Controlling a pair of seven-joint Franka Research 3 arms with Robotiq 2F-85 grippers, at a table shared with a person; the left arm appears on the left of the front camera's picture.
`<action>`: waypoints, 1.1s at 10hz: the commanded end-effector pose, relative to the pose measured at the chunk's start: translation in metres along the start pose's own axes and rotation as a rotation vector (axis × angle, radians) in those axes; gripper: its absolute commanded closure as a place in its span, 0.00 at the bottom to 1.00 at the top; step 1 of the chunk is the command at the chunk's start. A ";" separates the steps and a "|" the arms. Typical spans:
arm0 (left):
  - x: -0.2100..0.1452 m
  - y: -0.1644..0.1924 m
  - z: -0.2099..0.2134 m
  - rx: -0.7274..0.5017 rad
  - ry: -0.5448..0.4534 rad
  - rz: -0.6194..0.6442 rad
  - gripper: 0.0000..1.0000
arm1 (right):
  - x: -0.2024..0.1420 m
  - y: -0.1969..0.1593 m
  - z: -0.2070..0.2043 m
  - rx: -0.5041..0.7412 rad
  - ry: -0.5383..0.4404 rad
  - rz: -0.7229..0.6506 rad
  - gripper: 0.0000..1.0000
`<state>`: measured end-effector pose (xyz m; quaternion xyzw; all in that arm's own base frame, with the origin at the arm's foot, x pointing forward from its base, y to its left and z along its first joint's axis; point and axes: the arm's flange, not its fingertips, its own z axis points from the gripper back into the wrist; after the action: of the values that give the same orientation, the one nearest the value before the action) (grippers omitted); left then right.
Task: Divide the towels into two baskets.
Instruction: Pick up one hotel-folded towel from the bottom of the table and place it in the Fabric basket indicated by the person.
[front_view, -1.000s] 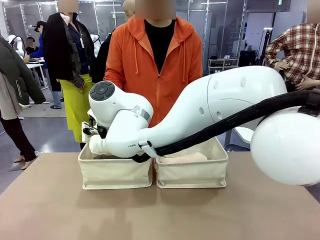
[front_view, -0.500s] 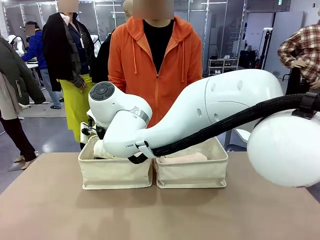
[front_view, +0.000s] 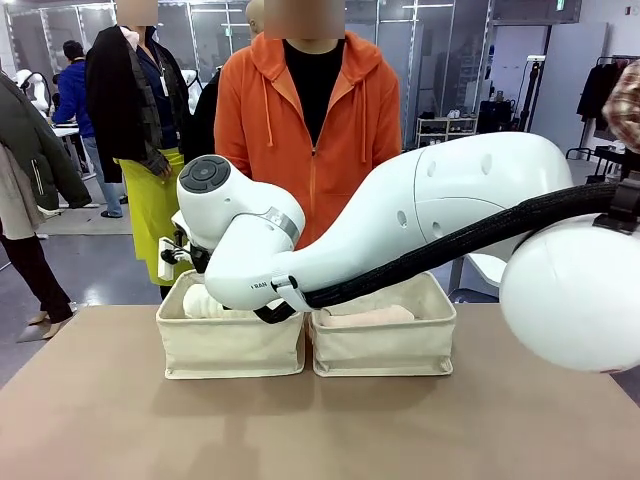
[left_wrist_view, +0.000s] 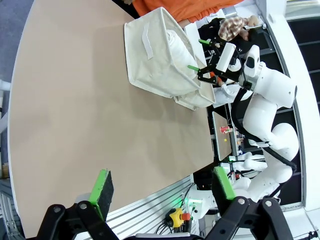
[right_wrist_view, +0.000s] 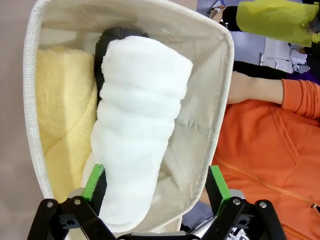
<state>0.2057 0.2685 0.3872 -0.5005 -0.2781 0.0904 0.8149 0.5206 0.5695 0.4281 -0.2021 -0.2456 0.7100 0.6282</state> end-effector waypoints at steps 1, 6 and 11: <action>-0.002 -0.002 0.003 -0.009 0.002 -0.007 0.00 | 0.001 0.002 -0.005 0.001 0.009 0.007 0.00; -0.002 -0.002 0.003 -0.009 0.002 -0.007 0.00 | 0.001 0.002 -0.005 0.001 0.009 0.007 0.00; -0.002 -0.002 0.003 -0.009 0.002 -0.007 0.00 | 0.001 0.002 -0.005 0.001 0.009 0.007 0.00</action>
<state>0.2057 0.2685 0.3872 -0.5005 -0.2781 0.0904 0.8149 0.5224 0.5684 0.4212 -0.2031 -0.2406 0.7108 0.6290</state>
